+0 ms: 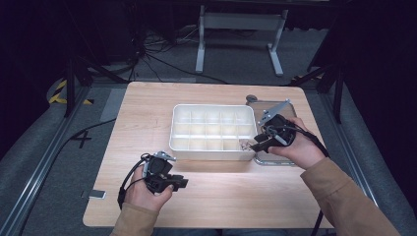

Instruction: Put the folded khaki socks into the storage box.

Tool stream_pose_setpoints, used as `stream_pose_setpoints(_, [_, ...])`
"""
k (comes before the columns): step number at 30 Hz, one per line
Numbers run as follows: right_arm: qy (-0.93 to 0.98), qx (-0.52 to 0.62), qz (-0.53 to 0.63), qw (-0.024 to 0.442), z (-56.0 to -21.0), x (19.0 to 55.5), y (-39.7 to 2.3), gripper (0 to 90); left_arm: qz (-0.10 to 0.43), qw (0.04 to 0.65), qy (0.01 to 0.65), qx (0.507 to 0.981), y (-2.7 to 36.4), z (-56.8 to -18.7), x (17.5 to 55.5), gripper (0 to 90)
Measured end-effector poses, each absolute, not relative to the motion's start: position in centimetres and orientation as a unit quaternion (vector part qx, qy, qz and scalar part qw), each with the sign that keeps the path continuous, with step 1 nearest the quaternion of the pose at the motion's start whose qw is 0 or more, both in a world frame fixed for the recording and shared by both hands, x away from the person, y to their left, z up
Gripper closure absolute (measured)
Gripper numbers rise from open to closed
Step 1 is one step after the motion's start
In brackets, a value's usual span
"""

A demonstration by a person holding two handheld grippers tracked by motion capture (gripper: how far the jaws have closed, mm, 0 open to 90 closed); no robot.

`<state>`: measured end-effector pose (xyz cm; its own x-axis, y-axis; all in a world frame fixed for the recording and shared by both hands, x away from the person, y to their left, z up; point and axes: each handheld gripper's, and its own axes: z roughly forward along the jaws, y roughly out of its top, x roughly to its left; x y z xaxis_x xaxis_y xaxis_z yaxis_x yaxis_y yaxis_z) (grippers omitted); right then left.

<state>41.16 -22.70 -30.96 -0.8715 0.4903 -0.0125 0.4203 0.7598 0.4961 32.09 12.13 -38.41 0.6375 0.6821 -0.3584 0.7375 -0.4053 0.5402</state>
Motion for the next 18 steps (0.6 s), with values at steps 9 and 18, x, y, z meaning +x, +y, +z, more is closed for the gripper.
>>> stream_pose_setpoints(9, [0.93, 0.221, 0.288, 0.054, -31.7, 38.2, -23.7, 56.9, -0.043, 0.341, 0.41, 0.845, 11.7, -38.4, 32.2, 71.9])
stream_pose_setpoints(18, [0.919, 0.223, 0.321, 0.05, -33.1, 35.7, -24.5, 55.5, -0.044, 0.339, 0.403, 0.849, 11.3, -38.4, 32.3, 71.8])
